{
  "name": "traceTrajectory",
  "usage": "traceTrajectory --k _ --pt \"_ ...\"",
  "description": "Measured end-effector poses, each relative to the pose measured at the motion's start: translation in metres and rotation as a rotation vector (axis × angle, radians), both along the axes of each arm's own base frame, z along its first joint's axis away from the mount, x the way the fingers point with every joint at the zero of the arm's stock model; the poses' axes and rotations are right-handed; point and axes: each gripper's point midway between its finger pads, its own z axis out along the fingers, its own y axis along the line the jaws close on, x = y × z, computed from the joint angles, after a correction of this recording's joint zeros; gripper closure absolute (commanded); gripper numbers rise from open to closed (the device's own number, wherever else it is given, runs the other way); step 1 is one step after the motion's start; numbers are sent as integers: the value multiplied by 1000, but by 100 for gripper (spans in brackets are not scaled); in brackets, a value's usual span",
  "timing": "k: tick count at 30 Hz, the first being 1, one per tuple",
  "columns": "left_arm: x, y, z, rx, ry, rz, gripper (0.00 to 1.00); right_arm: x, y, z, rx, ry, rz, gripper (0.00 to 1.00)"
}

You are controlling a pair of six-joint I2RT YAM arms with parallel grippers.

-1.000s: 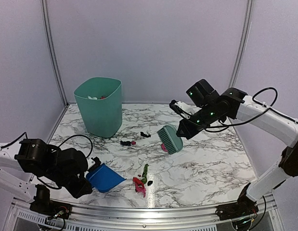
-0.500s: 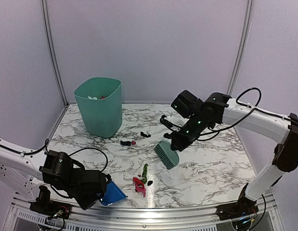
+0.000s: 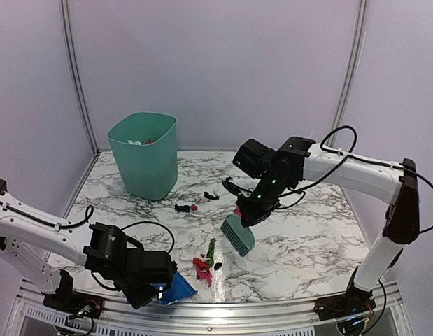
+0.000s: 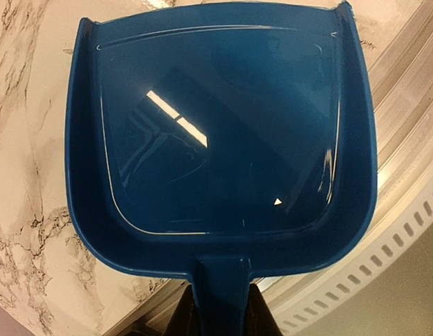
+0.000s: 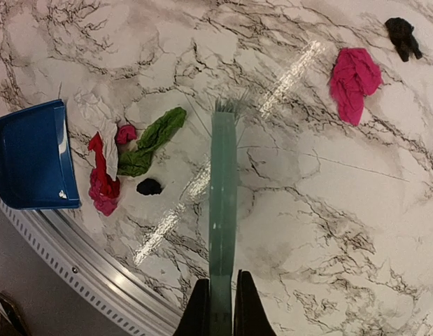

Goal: Sweep away the paper scraps from the table

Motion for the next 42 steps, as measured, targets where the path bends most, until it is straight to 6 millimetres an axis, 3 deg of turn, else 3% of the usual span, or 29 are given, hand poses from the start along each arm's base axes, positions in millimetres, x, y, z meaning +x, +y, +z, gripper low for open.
traceTrajectory --k 17,42 --pt "16 -7 -8 -13 41 8 100 -8 49 -16 28 91 52 100" --pt "29 -38 -19 -36 32 -62 100 -21 64 -20 87 168 57 100"
